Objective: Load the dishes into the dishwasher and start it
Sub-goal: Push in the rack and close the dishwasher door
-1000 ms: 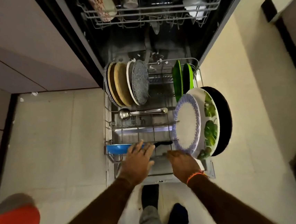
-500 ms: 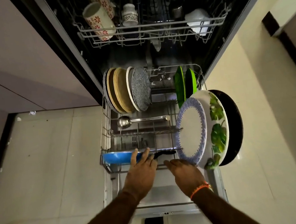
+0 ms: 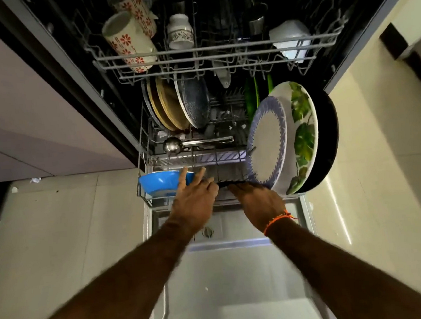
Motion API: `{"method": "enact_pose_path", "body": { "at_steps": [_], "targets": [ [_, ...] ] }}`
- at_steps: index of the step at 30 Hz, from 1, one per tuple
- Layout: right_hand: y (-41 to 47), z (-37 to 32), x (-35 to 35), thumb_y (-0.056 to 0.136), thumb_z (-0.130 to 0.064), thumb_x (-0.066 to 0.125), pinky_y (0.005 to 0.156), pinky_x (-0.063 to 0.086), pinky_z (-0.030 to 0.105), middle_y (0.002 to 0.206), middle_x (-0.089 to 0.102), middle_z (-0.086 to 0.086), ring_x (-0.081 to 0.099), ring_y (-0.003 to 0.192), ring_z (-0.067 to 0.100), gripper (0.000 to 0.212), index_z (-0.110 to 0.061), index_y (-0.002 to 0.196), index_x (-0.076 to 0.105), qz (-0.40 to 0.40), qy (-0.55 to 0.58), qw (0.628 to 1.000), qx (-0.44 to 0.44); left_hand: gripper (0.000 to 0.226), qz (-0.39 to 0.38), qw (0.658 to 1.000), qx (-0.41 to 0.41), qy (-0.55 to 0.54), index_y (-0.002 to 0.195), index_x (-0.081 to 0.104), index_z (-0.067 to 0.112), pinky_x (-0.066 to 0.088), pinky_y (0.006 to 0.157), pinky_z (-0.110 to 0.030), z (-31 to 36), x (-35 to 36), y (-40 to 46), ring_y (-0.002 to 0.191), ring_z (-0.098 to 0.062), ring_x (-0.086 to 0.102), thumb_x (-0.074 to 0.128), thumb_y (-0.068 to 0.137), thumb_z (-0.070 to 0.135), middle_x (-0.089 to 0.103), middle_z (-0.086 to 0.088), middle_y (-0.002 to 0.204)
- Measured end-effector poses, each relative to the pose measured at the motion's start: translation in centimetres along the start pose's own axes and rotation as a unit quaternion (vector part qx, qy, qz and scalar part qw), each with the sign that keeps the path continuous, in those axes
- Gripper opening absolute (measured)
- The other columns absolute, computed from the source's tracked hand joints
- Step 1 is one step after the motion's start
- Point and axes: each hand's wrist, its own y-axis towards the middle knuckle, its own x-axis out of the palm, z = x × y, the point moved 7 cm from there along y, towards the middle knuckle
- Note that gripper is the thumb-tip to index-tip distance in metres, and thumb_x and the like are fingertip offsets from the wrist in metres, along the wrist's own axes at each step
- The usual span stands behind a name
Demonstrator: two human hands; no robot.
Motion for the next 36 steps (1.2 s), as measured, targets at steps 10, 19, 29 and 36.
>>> {"method": "enact_pose_path", "body": {
  "at_steps": [10,19,29,36],
  "targets": [
    [11.6,3.9,-2.2,0.095,-0.020,0.031,0.077,0.058,0.047,0.121,0.067,0.009,0.067,0.100,0.038,0.049,-0.026,0.138,0.051,0.036,-0.044,0.998,0.004,0.058,0.089,0.996,-0.023,0.021,0.158,0.029,0.018,0.000,0.124,-0.054,-4.9,-0.8,9.7,0.156,-0.031,0.011,0.042,0.102,0.025,0.028,-0.008,0.165],
    [19.8,6.6,-2.7,0.098,-0.012,0.042,0.078,0.055,0.047,0.120,0.067,0.012,0.066,0.105,0.039,0.037,-0.016,0.130,0.058,0.069,-0.059,0.995,0.051,0.106,0.036,0.996,-0.018,-0.075,0.161,-0.009,0.011,0.005,0.126,-0.045,-8.6,0.7,14.2,0.156,-0.029,-0.009,0.064,0.090,0.041,-0.021,-0.009,0.167],
    [19.9,6.9,-0.8,0.101,-0.010,0.038,0.106,0.043,0.052,0.153,0.041,0.016,0.041,0.137,0.042,0.052,-0.010,0.153,0.032,0.047,-0.051,0.995,0.066,0.111,-0.034,0.998,-0.034,-0.037,0.160,-0.012,0.014,0.003,0.125,-0.057,-8.6,0.6,13.9,0.153,-0.037,-0.019,0.064,0.090,0.051,-0.032,-0.010,0.163],
    [5.1,5.0,4.7,0.088,-0.012,0.052,0.117,0.030,0.055,0.162,0.026,0.013,0.024,0.149,0.036,0.072,-0.014,0.155,0.026,0.002,0.012,0.994,0.111,0.093,-0.064,0.981,-0.053,-0.174,0.162,0.002,0.016,0.009,0.126,-0.045,-2.6,3.5,3.9,0.156,-0.028,-0.008,0.061,0.093,0.034,-0.019,-0.009,0.168]
  ]
}}
